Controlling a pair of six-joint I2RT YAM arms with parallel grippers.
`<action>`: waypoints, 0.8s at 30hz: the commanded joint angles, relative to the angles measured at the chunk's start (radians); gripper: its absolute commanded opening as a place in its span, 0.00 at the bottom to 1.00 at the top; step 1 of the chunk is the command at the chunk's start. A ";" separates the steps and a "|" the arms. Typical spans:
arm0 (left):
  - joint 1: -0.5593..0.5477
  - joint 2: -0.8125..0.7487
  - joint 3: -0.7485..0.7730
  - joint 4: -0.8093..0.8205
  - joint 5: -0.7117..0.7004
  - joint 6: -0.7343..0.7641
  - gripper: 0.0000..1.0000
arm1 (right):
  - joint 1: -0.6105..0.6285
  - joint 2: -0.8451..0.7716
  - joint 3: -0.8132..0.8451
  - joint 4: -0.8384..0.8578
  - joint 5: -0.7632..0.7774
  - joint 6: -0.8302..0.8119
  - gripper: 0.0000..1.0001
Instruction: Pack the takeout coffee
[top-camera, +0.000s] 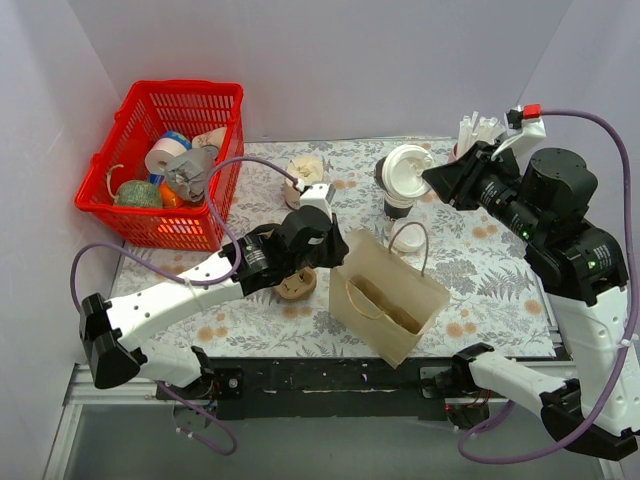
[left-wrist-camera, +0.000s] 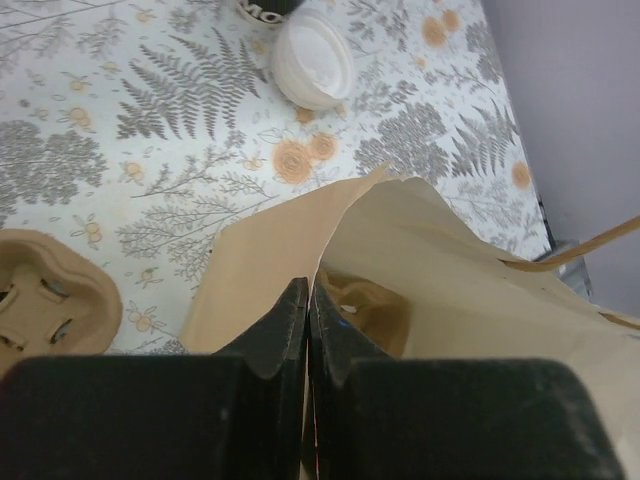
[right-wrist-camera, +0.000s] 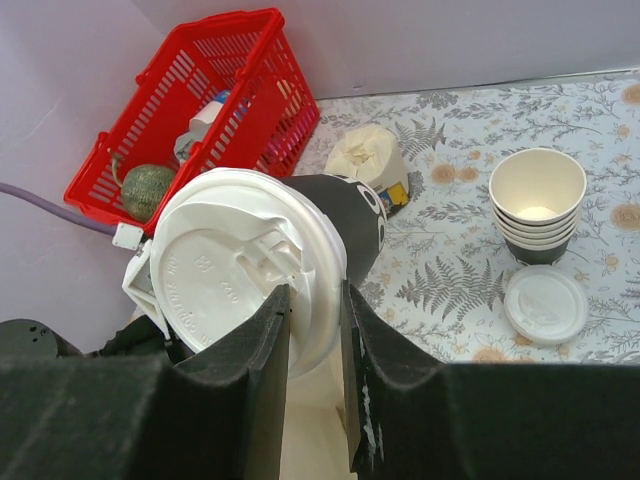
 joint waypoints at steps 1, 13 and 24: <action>0.004 -0.025 0.071 -0.142 -0.209 -0.145 0.00 | -0.003 0.000 0.001 0.133 0.007 0.011 0.10; 0.009 0.027 0.124 -0.257 -0.445 -0.414 0.00 | -0.003 0.011 -0.039 0.195 -0.015 0.007 0.11; 0.010 -0.007 0.046 -0.156 -0.421 -0.549 0.01 | -0.003 0.011 -0.032 0.127 -0.172 0.065 0.12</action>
